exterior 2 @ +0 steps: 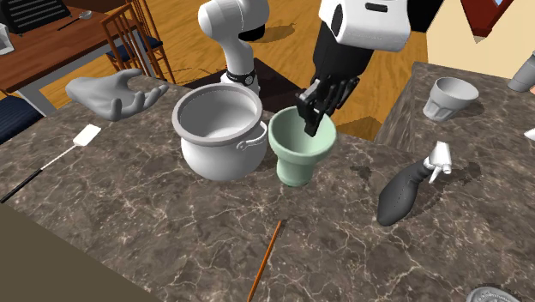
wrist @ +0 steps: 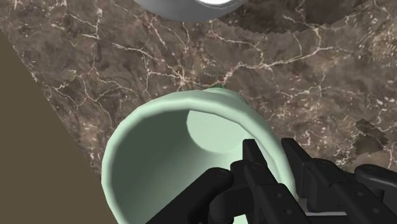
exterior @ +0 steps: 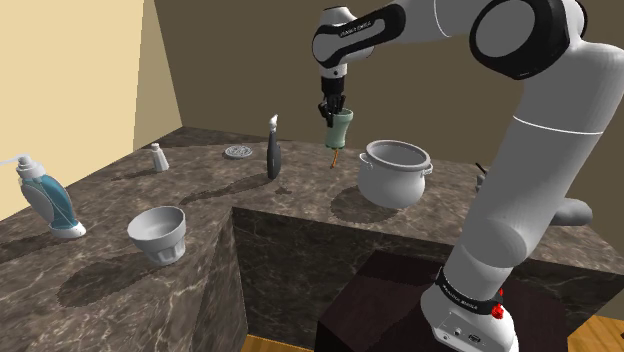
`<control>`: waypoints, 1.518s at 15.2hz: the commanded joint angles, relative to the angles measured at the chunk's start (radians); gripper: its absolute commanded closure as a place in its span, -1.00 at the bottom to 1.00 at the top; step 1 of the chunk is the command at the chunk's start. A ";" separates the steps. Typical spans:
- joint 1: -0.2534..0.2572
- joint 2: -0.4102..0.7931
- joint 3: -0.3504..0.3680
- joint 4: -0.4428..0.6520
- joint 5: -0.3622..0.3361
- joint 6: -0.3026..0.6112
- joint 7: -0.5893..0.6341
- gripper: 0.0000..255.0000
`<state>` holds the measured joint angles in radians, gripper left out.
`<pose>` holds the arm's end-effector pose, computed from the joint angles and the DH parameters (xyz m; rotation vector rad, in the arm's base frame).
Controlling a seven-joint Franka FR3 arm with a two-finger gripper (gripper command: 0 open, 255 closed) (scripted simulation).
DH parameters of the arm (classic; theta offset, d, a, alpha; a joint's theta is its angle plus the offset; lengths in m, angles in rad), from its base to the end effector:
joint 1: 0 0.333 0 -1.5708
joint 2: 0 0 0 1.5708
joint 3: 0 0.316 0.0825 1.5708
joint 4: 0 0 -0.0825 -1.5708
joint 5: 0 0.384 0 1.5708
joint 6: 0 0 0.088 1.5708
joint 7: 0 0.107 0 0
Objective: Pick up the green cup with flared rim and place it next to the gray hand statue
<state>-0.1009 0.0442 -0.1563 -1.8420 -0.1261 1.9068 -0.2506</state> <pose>0.5563 -0.1544 0.5001 3.0135 0.0512 -0.0172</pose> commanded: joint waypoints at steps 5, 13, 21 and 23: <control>0.002 -0.009 0.001 0.070 0.001 -0.078 -0.007 1.00; 0.002 -0.005 0.002 0.182 0.005 -0.186 -0.019 1.00; -0.052 -0.132 -0.053 0.047 -0.017 -0.162 -0.124 1.00; -0.071 -0.168 -0.075 0.007 -0.026 -0.153 -0.160 1.00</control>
<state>-0.1624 -0.1098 -0.2201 -1.8200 -0.1486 1.7501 -0.3903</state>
